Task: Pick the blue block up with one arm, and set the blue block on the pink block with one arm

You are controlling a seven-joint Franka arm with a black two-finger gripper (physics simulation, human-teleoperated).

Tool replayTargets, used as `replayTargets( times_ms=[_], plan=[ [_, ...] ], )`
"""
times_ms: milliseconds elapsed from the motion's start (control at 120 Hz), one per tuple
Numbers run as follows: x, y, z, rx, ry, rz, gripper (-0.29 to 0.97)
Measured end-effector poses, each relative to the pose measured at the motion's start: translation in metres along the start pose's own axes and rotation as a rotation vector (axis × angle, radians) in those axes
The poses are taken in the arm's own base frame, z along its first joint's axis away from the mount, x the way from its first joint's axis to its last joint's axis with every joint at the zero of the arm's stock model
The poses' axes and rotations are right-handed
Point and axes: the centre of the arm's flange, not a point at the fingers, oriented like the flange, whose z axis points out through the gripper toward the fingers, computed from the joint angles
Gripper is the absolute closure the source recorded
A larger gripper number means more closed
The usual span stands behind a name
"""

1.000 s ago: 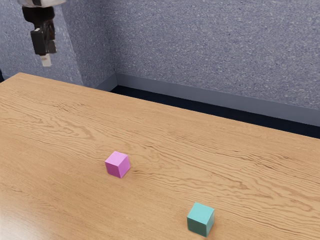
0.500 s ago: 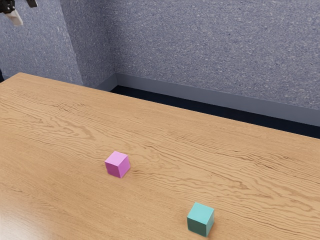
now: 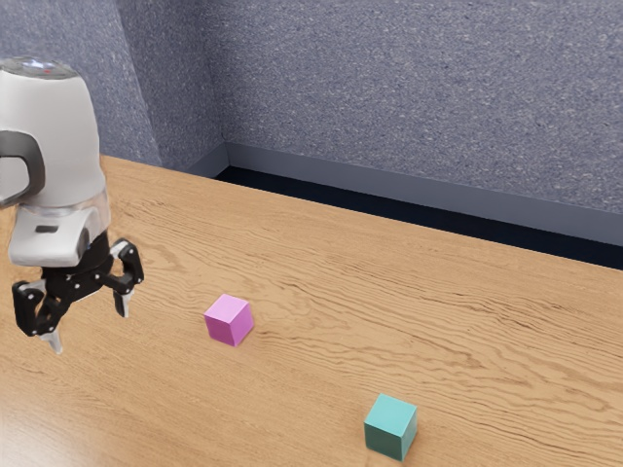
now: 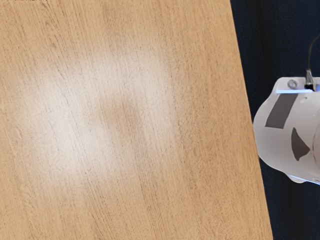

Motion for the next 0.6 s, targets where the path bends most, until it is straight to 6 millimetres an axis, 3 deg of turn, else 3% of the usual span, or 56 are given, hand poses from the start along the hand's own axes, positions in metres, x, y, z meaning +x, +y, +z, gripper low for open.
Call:
replayTargets(
  times_ms=[50, 200, 367, 442, 500, 600],
  plan=[
    [0.007, 0.004, 0.015, 0.009, -0.009, 0.06, 0.0],
    [0.038, 0.0, 0.021, 0.105, -0.065, 0.408, 0.0],
    [0.06, 0.003, 0.012, 0.182, -0.075, 0.777, 0.0],
    [0.091, -0.006, 0.017, 0.182, -0.091, 0.962, 0.0],
    [0.127, -0.018, 0.032, 0.159, -0.105, 1.112, 0.0],
    [0.165, -0.036, 0.056, 0.15, -0.084, 1.305, 0.0]
  ],
)
